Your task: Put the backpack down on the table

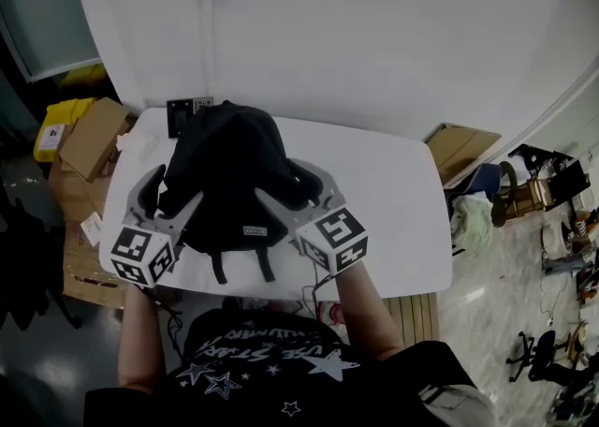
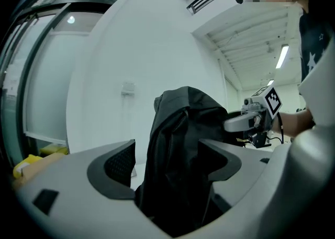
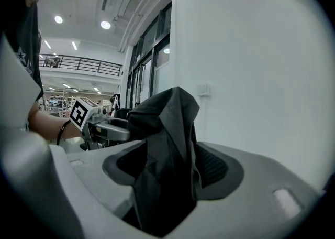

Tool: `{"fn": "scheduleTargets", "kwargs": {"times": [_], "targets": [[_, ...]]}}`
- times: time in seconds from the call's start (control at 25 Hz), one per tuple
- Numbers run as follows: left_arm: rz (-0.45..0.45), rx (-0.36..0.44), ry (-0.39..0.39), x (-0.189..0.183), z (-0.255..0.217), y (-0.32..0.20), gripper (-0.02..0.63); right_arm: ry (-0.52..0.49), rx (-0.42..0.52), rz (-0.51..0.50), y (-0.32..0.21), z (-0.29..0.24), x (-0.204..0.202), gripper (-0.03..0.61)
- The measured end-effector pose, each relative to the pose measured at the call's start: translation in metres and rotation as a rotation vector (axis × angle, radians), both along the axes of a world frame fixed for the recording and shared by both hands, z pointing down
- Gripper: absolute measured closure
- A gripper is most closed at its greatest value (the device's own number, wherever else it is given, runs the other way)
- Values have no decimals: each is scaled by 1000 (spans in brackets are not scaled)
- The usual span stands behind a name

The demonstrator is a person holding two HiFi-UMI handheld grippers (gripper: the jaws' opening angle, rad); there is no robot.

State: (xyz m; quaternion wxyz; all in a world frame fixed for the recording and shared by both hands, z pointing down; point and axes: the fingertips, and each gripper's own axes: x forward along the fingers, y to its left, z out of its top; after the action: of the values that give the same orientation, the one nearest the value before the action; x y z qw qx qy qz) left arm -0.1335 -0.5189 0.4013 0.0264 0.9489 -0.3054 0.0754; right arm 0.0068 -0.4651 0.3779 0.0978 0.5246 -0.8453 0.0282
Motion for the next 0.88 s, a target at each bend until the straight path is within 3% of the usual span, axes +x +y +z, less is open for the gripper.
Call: {"fn": "scheduleTargets", "kwargs": {"times": [0.2, 0.36, 0.56, 0.88], "targets": [[-71, 16, -44, -7, 3, 11, 264, 2, -2, -19, 7, 4, 0, 268], [-153, -26, -85, -18, 15, 22, 264, 1, 24, -33, 20, 3, 6, 270], [-210, -45, -67, -25, 16, 49, 264, -28, 59, -41, 37, -4, 16, 272], [-229, -83, -60, -19, 24, 113, 265, -57, 59, -106, 84, 2, 14, 278]]}}
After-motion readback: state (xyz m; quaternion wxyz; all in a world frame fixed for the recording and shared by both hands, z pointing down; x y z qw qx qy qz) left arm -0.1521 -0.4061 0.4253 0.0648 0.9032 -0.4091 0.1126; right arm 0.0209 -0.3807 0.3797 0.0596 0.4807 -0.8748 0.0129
